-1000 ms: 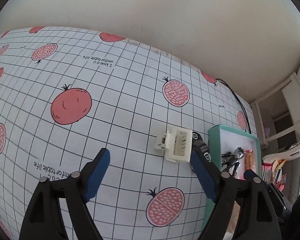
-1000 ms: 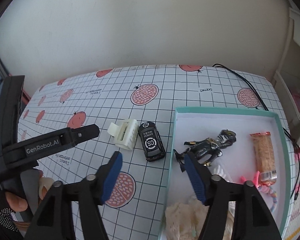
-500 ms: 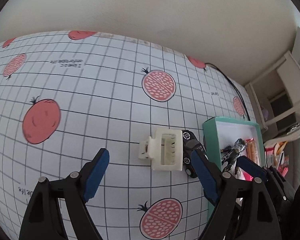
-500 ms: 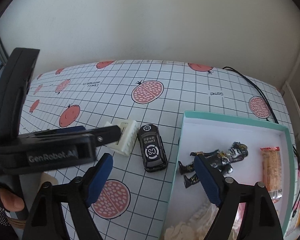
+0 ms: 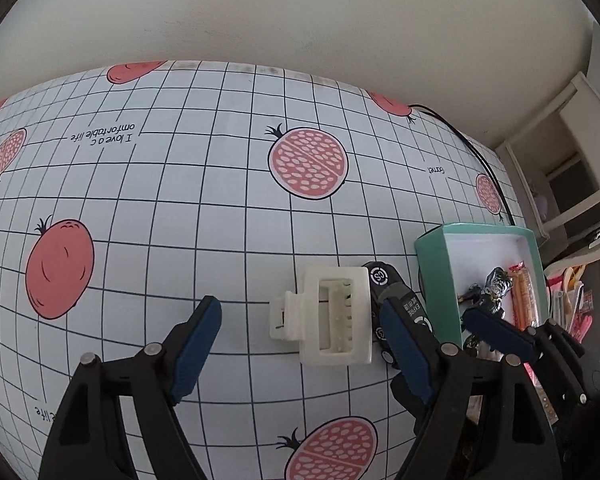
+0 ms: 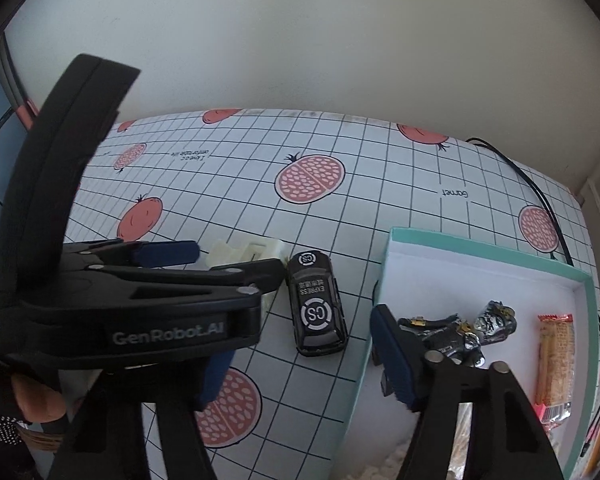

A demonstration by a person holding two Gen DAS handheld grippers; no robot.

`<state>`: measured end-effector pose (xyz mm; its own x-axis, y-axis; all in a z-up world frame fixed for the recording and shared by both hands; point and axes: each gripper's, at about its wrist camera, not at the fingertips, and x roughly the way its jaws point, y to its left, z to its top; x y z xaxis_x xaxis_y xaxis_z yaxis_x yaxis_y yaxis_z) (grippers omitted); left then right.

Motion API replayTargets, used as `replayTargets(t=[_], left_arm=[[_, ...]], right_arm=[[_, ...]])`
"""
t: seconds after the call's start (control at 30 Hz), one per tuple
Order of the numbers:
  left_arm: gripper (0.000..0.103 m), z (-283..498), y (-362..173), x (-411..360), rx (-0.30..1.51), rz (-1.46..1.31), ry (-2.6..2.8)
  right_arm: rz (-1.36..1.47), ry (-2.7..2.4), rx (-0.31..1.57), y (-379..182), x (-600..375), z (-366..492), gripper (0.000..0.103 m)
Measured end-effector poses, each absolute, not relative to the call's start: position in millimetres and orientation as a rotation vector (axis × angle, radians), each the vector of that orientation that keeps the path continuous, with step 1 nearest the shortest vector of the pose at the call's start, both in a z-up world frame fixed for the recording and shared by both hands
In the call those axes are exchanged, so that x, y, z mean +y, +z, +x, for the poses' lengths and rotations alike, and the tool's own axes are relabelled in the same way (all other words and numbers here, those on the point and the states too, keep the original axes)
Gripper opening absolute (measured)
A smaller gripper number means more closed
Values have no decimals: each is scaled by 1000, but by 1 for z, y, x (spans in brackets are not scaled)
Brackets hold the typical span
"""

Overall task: Organize objects
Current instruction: 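Move the left gripper to the white hair clip while the right approaches the black toy car, then close the left gripper on the white hair clip while the right grips the black toy car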

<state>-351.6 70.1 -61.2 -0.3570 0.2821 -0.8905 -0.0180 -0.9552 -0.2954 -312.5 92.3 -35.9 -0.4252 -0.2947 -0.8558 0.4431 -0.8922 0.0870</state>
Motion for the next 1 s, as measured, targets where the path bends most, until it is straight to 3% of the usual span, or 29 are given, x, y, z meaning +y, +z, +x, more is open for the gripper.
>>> replayTargets(t=[0.17, 0.43, 0.53, 0.83, 1.0], left_arm=[[75, -351, -64, 69, -336, -1672, 2419], [63, -353, -65, 66, -298, -1668, 2438], [53, -354, -65, 66, -277, -1669, 2452], [53, -354, -66, 65, -260, -1658, 2454], [53, -354, -65, 65, -266, -1661, 2461]], right_arm=[[1373, -2310, 233, -39, 86, -315, 49], [1427, -2313, 224, -50, 84, -322, 47], [1437, -2315, 225, -54, 82, -324, 45], [1457, -2319, 235, -61, 79, -330, 43], [1471, -2335, 222, -62, 79, -336, 34]])
